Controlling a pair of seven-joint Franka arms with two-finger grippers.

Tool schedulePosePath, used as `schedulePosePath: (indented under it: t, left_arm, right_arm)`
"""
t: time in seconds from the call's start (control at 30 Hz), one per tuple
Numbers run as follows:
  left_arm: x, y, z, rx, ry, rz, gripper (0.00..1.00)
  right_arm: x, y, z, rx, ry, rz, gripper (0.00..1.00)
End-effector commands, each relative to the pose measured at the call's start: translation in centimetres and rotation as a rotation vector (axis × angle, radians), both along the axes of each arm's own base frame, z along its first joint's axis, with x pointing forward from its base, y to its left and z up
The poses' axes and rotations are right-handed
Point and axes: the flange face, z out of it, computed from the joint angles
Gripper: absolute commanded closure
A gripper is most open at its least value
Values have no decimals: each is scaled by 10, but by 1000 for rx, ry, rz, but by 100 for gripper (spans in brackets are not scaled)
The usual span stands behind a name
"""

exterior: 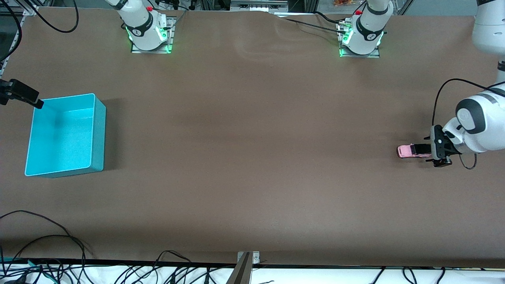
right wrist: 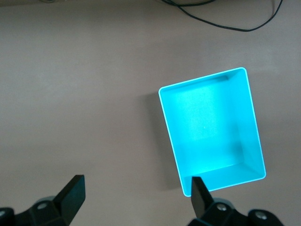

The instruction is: Wind and store pink jeep toy

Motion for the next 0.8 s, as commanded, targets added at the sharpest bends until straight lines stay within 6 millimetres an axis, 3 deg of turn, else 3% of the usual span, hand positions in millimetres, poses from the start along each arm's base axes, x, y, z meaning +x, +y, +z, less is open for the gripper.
schedulePosePath:
  t: [0.0, 0.2, 0.53, 0.77]
  left_arm:
    - [6, -4, 39, -4, 24, -19, 0]
    - [8, -7, 83, 19, -10, -3, 0]
    - [23, -56, 179, 56, -168, -18, 0]
    - [20, -60, 216, 77, -215, 213, 0]
  right_arm:
    - [-2, -3, 8, -10, -2, -4, 0]
    - [-3, -4, 9, -10, -5, -6, 0]
    - [-3, -4, 9, -11, -6, -7, 0]
    - [-3, -3, 9, -10, -6, -6, 0]
